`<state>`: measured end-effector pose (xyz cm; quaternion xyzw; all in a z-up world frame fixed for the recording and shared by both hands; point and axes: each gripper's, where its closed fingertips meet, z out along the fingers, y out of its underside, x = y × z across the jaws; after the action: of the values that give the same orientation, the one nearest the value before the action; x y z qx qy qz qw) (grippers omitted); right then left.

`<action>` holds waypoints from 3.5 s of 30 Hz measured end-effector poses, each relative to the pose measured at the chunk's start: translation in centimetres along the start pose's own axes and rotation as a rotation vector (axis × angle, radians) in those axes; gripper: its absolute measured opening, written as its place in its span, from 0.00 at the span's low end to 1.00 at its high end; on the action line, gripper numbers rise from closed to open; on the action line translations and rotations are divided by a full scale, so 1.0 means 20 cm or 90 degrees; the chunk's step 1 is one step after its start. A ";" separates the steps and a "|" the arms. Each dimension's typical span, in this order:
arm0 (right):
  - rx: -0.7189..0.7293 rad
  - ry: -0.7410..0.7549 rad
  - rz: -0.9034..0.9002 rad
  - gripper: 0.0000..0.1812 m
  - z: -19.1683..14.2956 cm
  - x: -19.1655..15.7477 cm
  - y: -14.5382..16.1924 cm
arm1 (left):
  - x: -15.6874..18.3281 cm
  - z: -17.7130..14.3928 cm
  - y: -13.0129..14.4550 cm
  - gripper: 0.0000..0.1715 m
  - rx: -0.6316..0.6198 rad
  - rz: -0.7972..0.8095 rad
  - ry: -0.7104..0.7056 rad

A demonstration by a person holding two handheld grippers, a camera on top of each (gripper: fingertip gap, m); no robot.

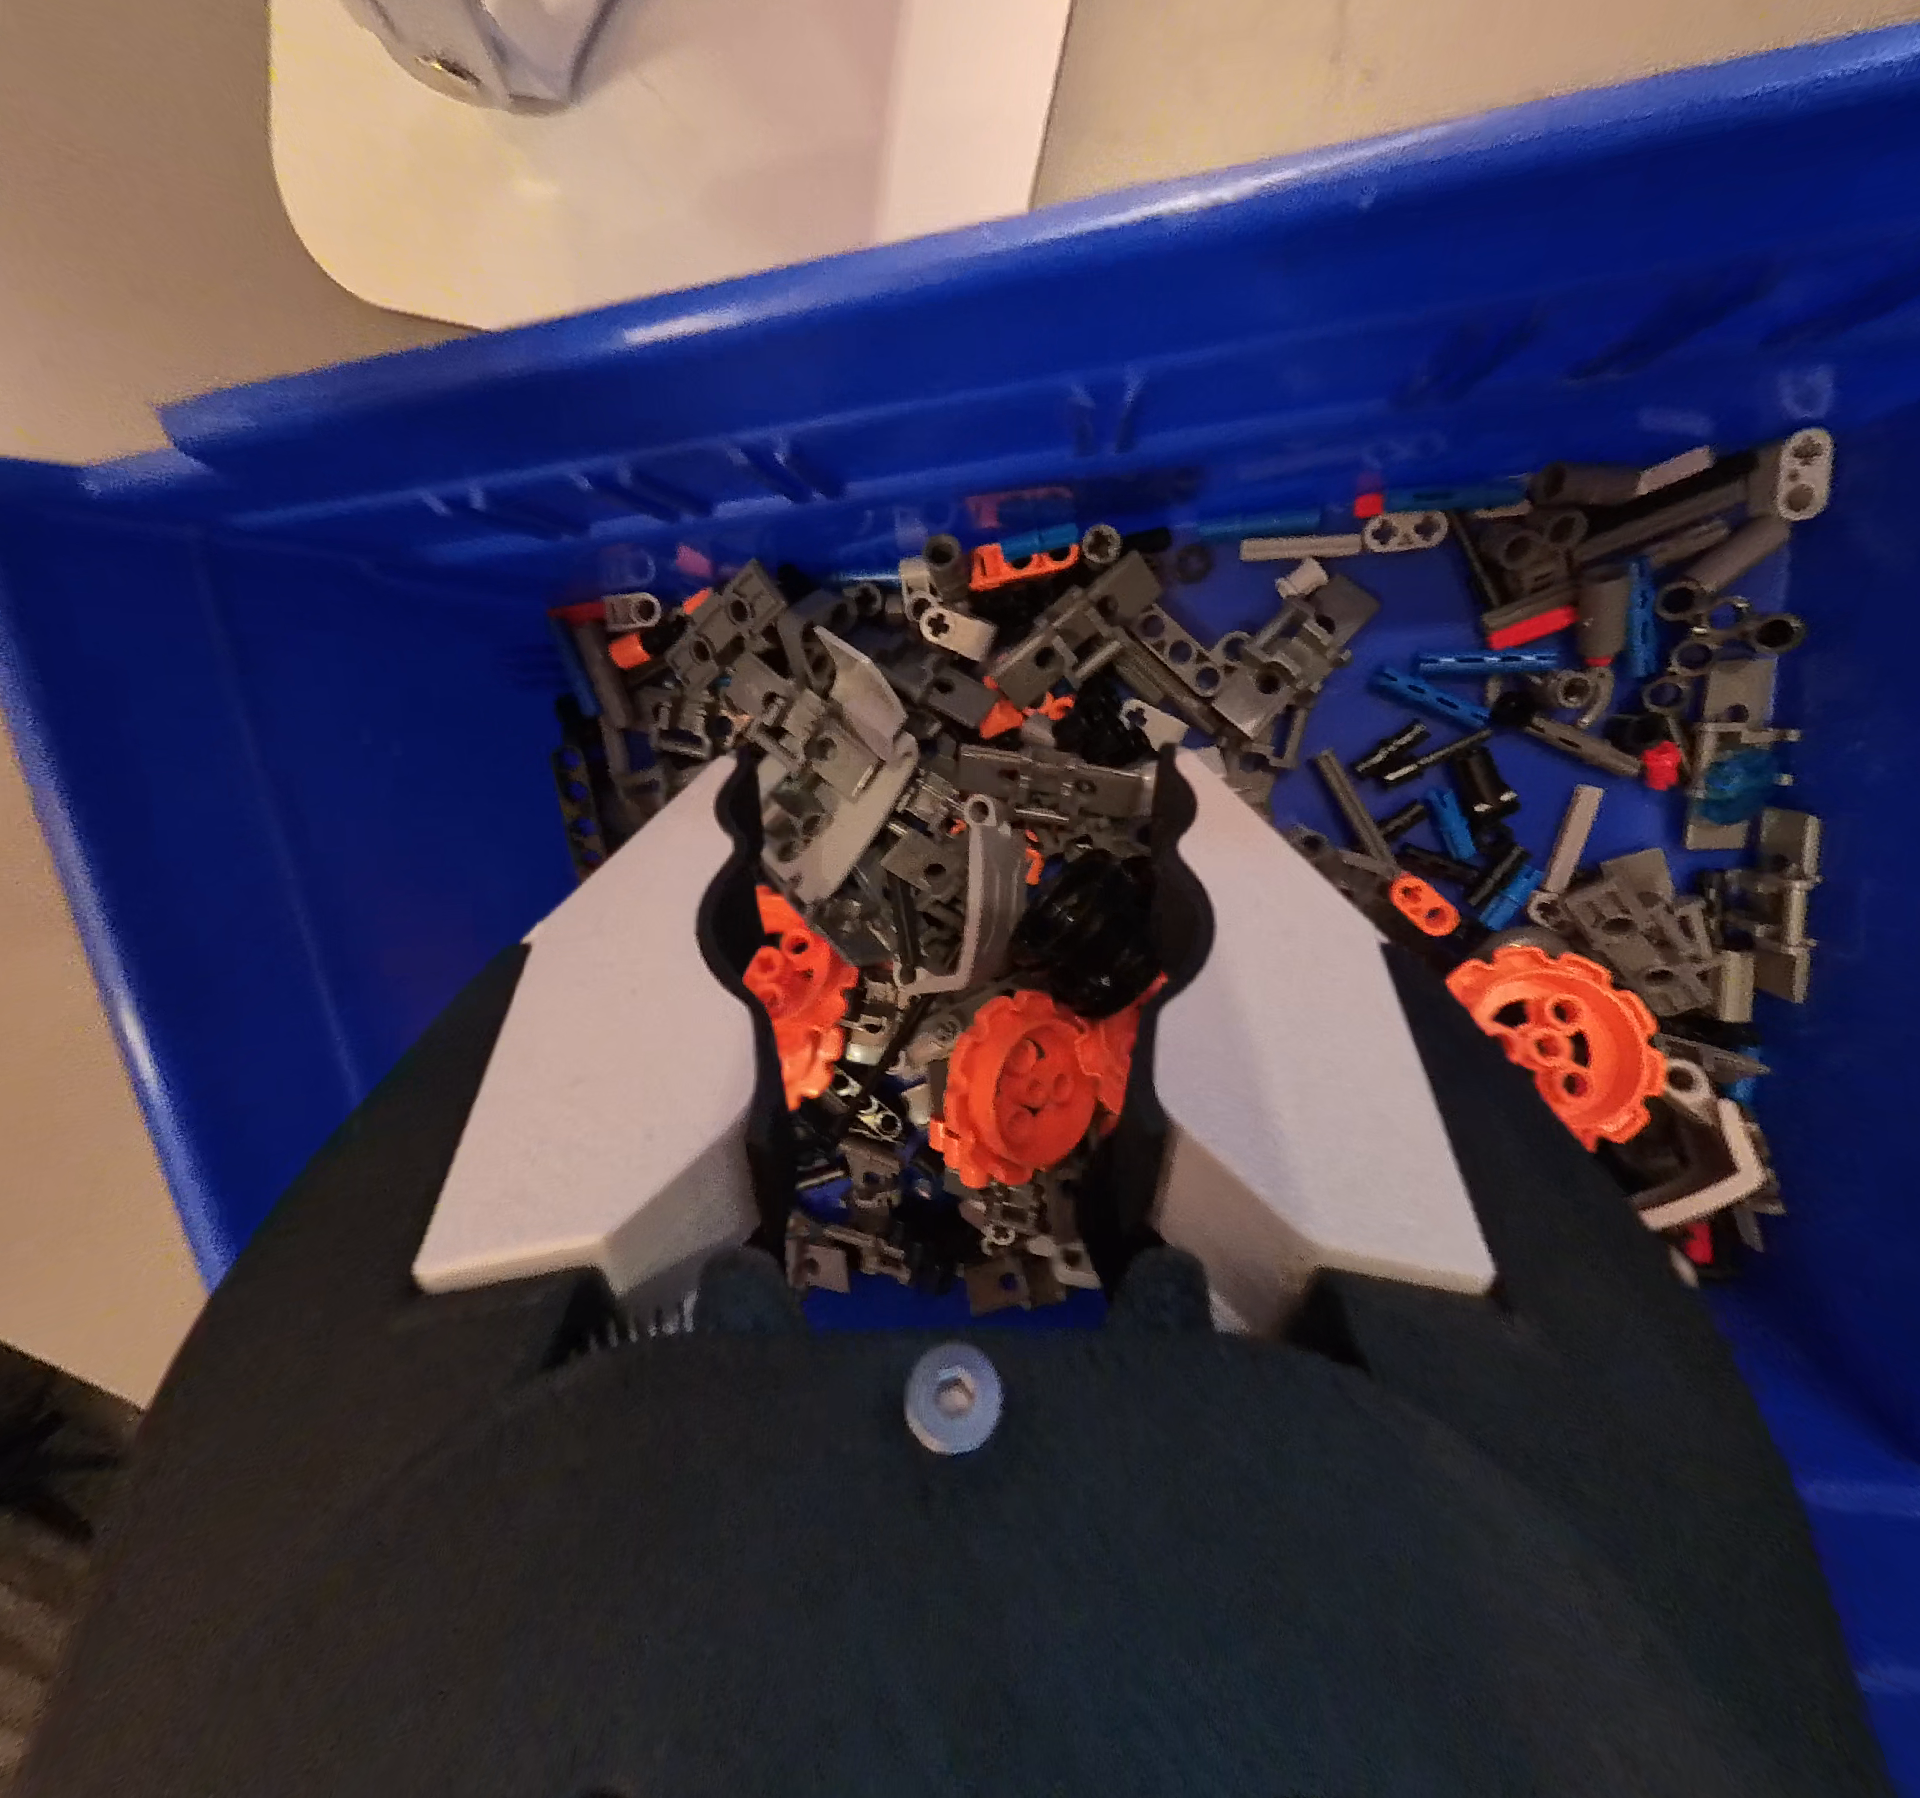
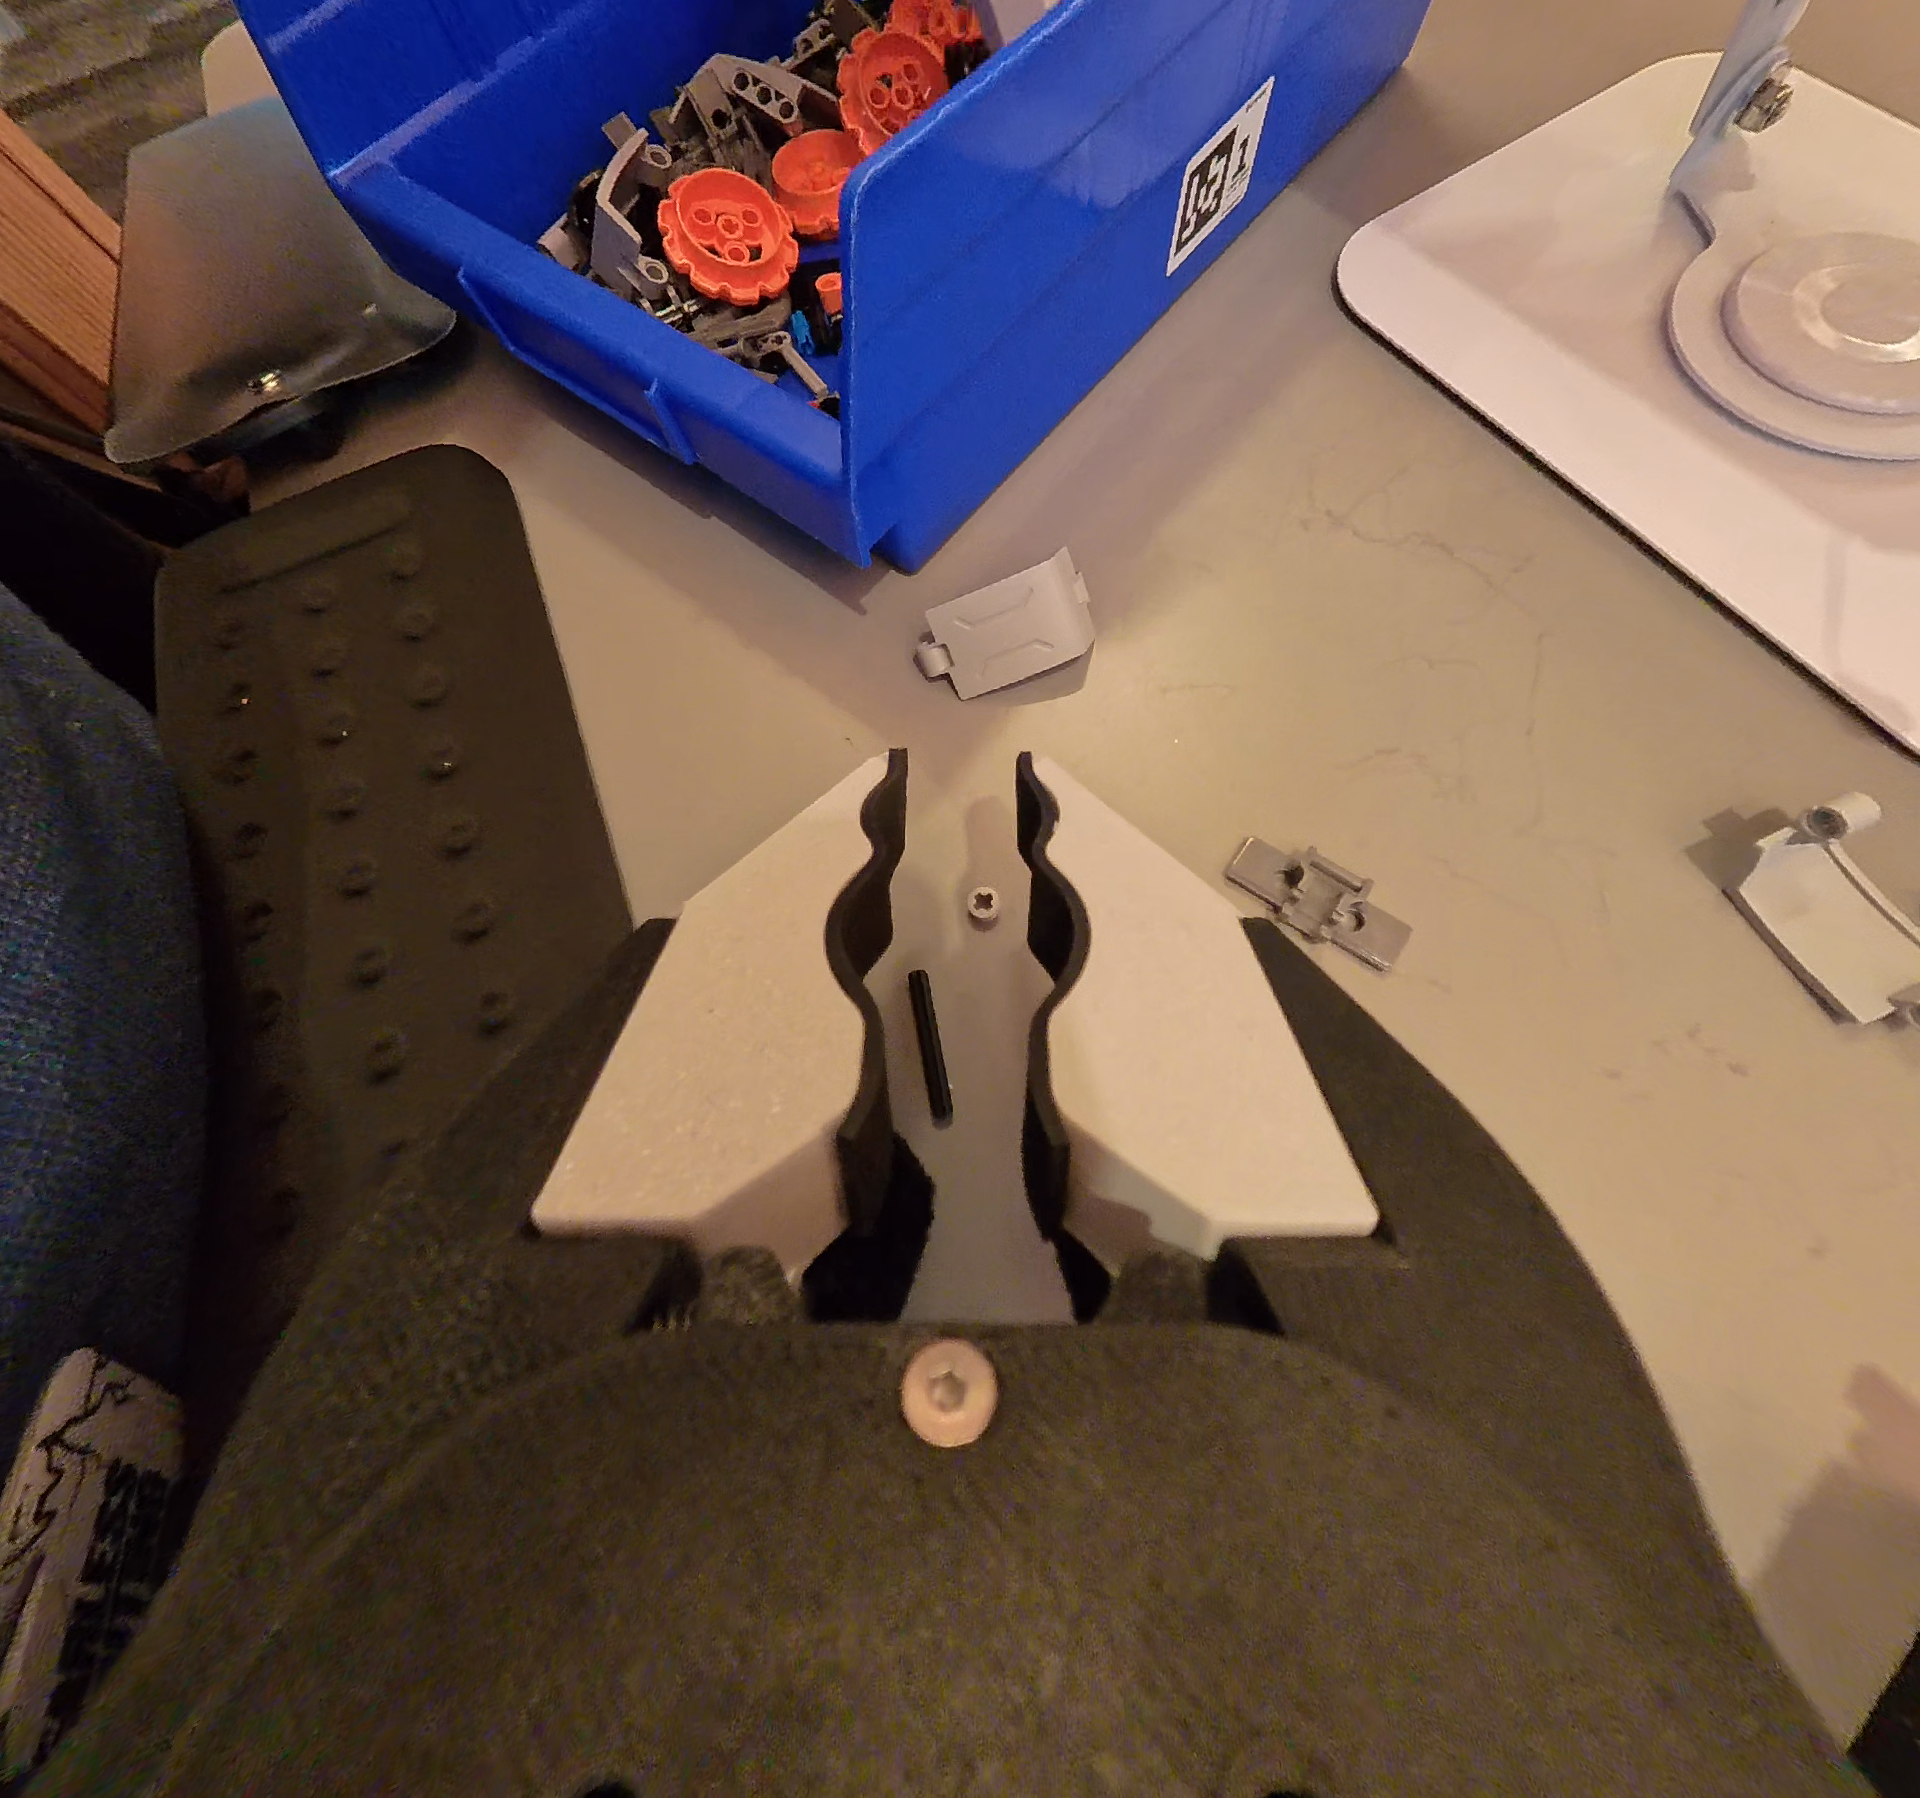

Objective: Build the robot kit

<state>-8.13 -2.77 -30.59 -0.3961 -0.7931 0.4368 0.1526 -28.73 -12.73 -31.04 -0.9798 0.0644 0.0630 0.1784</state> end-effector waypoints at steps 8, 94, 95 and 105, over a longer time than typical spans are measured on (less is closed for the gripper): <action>0.002 0.001 0.011 0.10 0.02 0.00 0.02 | -0.02 0.13 -0.05 0.31 -0.014 0.014 0.039; -0.044 0.059 -0.008 0.14 0.07 0.07 0.13 | 0.29 0.09 0.16 0.79 -0.072 0.158 0.239; -0.046 0.059 -0.008 0.15 0.07 0.07 0.13 | 0.30 0.08 0.17 0.78 -0.073 0.164 0.236; -0.058 0.060 -0.002 0.18 0.08 0.07 0.14 | 0.30 -0.09 0.25 0.85 -0.112 0.157 0.224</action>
<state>-8.65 -1.75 -34.05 -0.4214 -0.8047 0.3810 0.1722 -23.39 -18.69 -31.92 -0.9722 0.2082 -0.0820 0.0694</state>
